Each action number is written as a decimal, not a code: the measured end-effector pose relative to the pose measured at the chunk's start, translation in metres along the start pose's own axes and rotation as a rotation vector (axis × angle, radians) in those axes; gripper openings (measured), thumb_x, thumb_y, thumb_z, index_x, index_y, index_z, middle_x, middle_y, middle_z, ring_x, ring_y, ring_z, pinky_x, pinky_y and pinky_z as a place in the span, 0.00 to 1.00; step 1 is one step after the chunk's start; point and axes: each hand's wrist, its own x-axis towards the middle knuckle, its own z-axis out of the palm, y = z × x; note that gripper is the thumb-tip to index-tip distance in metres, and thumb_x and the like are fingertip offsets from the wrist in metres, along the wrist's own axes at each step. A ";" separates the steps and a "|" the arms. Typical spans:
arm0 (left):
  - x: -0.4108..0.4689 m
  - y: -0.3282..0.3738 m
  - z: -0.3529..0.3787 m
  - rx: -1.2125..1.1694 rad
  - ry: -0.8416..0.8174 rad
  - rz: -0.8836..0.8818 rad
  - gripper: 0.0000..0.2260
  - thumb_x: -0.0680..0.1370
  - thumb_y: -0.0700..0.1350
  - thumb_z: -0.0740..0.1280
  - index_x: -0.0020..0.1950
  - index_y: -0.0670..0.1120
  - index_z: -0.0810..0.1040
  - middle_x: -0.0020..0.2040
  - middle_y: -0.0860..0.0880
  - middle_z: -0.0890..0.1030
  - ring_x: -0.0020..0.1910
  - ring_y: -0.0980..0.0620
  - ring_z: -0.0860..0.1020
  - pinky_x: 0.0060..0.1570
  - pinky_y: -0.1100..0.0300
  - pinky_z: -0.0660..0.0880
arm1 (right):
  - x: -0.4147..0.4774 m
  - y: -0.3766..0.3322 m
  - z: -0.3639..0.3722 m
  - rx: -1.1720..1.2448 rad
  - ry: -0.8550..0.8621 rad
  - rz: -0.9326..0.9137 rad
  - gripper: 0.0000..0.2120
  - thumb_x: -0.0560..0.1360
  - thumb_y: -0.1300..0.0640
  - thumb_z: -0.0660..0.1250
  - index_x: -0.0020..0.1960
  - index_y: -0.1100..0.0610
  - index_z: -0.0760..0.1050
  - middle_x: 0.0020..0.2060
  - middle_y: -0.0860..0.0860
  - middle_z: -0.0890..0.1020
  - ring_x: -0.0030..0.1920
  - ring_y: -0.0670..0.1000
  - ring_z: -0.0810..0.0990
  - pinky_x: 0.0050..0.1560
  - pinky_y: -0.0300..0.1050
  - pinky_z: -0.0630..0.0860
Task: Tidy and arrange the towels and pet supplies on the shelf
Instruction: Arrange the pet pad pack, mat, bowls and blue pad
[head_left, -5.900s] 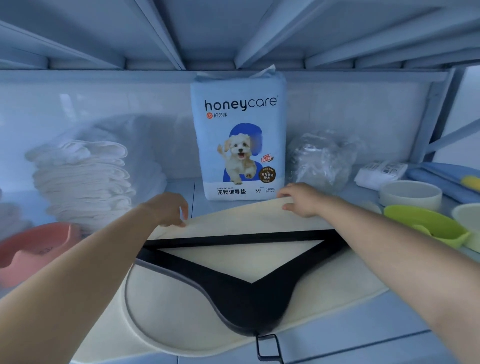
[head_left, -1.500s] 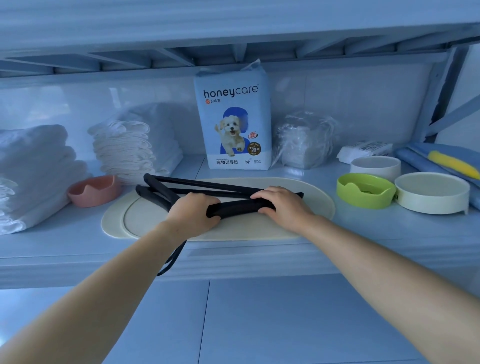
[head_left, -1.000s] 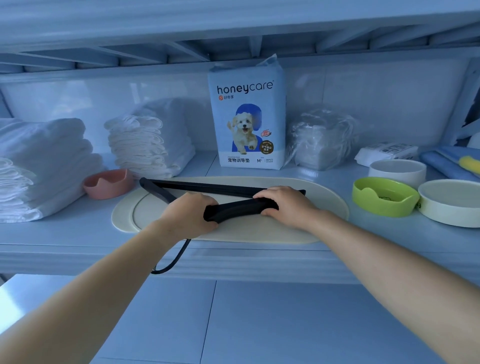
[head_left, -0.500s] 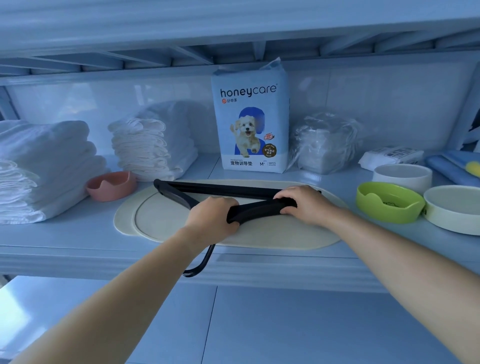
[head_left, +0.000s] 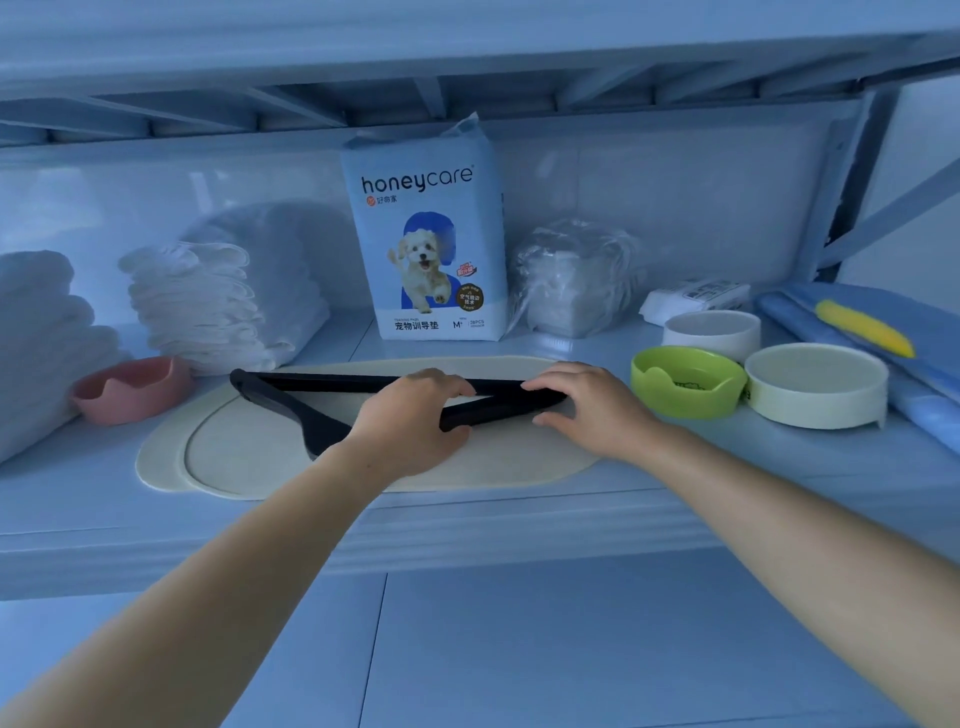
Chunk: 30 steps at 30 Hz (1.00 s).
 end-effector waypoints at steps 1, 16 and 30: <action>0.002 0.005 0.002 0.002 -0.010 0.003 0.18 0.74 0.51 0.66 0.64 0.56 0.72 0.61 0.55 0.74 0.59 0.54 0.73 0.54 0.54 0.75 | -0.006 0.004 -0.004 -0.001 0.000 0.007 0.18 0.71 0.56 0.71 0.61 0.53 0.77 0.56 0.48 0.79 0.58 0.49 0.76 0.58 0.39 0.69; 0.025 0.083 0.035 -0.028 -0.009 0.093 0.15 0.75 0.50 0.66 0.62 0.55 0.74 0.60 0.56 0.75 0.58 0.53 0.73 0.54 0.56 0.73 | -0.074 0.064 -0.055 -0.042 0.025 0.114 0.16 0.72 0.57 0.71 0.59 0.54 0.78 0.57 0.48 0.79 0.58 0.48 0.76 0.58 0.38 0.69; 0.077 0.161 0.072 -0.224 -0.014 0.340 0.13 0.74 0.50 0.68 0.58 0.56 0.77 0.57 0.57 0.77 0.56 0.54 0.75 0.51 0.55 0.75 | -0.115 0.104 -0.102 -0.125 0.164 0.208 0.15 0.69 0.60 0.74 0.55 0.56 0.80 0.52 0.51 0.81 0.53 0.51 0.79 0.56 0.37 0.70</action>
